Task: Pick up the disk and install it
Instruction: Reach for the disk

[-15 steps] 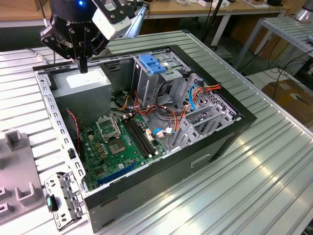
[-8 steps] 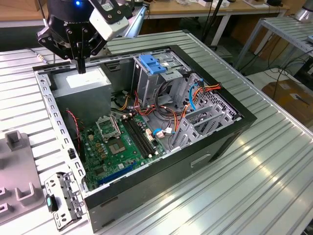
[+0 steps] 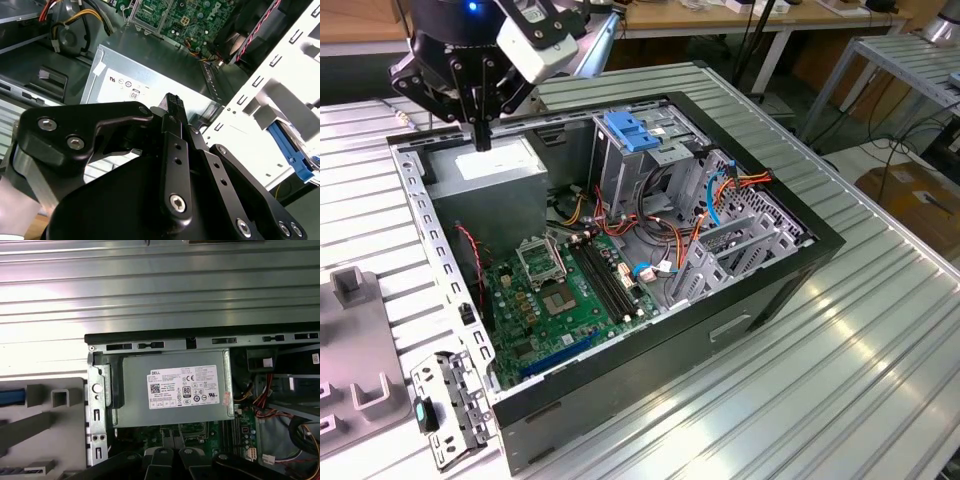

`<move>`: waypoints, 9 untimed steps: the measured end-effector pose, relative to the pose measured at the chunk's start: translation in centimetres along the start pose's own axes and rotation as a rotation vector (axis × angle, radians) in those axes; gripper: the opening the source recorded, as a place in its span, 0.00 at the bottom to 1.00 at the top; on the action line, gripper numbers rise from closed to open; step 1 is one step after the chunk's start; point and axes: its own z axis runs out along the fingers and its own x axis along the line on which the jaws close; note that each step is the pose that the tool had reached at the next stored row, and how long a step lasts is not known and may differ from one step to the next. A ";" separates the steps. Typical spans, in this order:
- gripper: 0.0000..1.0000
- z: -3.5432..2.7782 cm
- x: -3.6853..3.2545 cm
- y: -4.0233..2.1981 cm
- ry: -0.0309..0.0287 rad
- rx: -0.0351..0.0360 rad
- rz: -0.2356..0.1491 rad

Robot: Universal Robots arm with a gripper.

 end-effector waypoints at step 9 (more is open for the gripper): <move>0.11 -0.02 0.72 -0.05 0.0001 0.0000 0.000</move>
